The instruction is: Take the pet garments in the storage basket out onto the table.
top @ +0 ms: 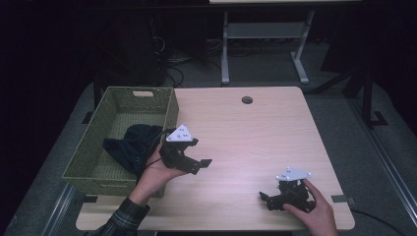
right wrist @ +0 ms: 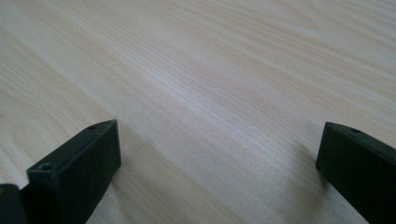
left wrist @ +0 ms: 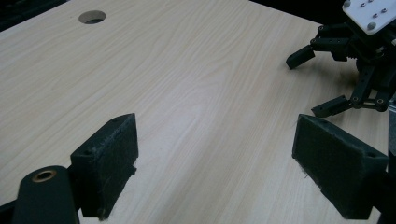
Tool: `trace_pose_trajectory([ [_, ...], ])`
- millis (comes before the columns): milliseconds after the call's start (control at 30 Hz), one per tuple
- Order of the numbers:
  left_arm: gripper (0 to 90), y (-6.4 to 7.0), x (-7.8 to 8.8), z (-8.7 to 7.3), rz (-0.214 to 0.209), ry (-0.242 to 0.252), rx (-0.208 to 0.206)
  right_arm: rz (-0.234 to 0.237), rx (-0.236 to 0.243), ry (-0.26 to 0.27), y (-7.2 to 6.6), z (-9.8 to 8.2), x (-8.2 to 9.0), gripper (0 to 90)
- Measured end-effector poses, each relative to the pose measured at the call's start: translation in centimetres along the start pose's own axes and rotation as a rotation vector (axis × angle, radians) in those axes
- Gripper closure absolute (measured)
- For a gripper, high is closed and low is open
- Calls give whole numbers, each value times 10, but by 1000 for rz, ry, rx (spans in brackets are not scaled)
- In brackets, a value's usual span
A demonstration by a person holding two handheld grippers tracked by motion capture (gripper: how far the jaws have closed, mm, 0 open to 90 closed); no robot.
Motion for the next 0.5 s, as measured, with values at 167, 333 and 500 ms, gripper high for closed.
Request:
trace_pose_trajectory([
  [167,139,-3,3,1,2,0,0,0,0,0,0,0,0,0],
  [333,139,-9,8,2,15,5,1,0,0,0,0,0,0,0],
  [500,139,-15,11,2,28,10,8,0,0,0,0,0,0,0],
])
Point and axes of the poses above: each handheld gripper's, and its own axes: x roughly backward along the jaws, z roughly out of its top, y roughly to its right, the point moved 10 cm from there along -x, roughly forward along the jaws, and after that the axes turned 14 degrees about z, right-handed, at the moved point
